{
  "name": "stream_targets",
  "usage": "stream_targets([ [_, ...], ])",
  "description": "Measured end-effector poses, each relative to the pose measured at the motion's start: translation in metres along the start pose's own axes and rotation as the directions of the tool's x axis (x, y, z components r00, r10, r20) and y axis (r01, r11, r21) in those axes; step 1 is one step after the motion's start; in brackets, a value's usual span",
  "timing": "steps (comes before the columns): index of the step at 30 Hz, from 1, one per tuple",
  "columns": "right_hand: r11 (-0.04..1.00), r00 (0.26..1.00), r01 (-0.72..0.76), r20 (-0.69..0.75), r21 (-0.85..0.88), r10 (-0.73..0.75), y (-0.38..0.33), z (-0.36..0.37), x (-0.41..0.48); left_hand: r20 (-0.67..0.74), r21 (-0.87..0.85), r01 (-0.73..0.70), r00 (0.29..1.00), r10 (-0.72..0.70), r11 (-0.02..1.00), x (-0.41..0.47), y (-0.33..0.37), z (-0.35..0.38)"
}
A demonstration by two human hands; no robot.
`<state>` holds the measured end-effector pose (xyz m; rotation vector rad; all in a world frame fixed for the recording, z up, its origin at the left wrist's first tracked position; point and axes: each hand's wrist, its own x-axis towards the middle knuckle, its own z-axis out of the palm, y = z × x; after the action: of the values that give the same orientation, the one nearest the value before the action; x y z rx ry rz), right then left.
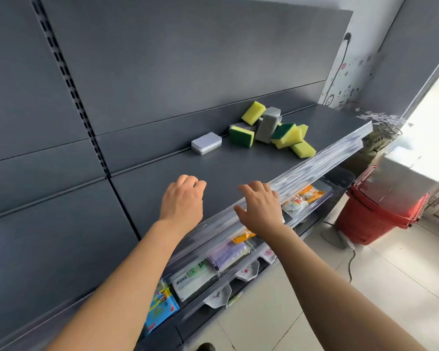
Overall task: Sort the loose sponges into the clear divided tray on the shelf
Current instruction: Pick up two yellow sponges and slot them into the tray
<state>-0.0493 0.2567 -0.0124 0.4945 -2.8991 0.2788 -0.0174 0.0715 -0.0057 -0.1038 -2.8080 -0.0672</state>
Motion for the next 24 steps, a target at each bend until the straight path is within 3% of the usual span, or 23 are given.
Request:
stream_targets([
  [16, 0.988, 0.993, -0.114, -0.041, -0.106, 0.111, 0.15, 0.014, 0.178, -0.003, -0.063, -0.111, 0.994, 0.111, 0.992, 0.236, 0.057, 0.09],
  [24, 0.978, 0.997, -0.072, -0.053, -0.194, 0.062, 0.192, 0.029, 0.244, 0.105, -0.038, -0.085, 0.991, 0.089, 0.996, 0.309, 0.064, 0.126],
])
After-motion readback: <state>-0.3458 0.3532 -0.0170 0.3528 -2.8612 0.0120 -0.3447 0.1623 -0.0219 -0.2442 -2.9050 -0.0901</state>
